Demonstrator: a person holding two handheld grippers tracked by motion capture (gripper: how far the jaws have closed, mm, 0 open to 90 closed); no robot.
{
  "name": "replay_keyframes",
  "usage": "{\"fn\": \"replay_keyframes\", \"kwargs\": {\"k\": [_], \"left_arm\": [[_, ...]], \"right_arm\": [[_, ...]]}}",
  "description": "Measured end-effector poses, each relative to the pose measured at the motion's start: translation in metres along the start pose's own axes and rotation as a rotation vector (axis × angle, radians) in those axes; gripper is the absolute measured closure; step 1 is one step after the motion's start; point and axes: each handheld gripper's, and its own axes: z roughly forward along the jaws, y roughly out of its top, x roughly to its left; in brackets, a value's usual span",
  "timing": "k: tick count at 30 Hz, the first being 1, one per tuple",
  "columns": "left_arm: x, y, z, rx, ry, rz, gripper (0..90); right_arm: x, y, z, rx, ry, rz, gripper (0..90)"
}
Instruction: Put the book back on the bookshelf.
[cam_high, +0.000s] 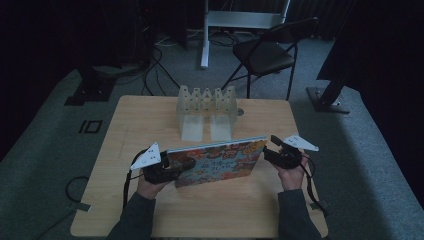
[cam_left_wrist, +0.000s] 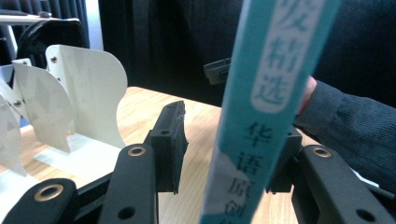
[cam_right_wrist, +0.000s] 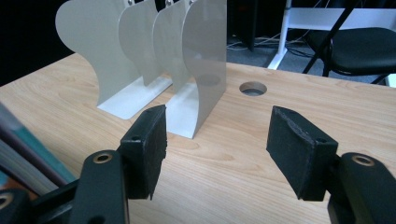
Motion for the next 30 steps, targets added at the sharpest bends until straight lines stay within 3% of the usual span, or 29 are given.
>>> {"fn": "replay_keyframes", "kwargs": {"k": [11,21,30], "left_arm": [[0.002,-0.005,0.004,-0.014,-0.028,-0.026,58.2],[-0.003,-0.008,0.011,-0.014,-0.056,-0.011,60.0],[-0.006,-0.008,0.016,-0.011,-0.04,0.008,59.0]], "right_arm": [[-0.004,-0.008,0.002,0.032,-0.008,-0.007,37.1],[-0.01,-0.018,0.0,0.059,-0.02,-0.002,37.0],[-0.014,-0.024,-0.001,0.071,-0.028,0.008,37.0]]}}
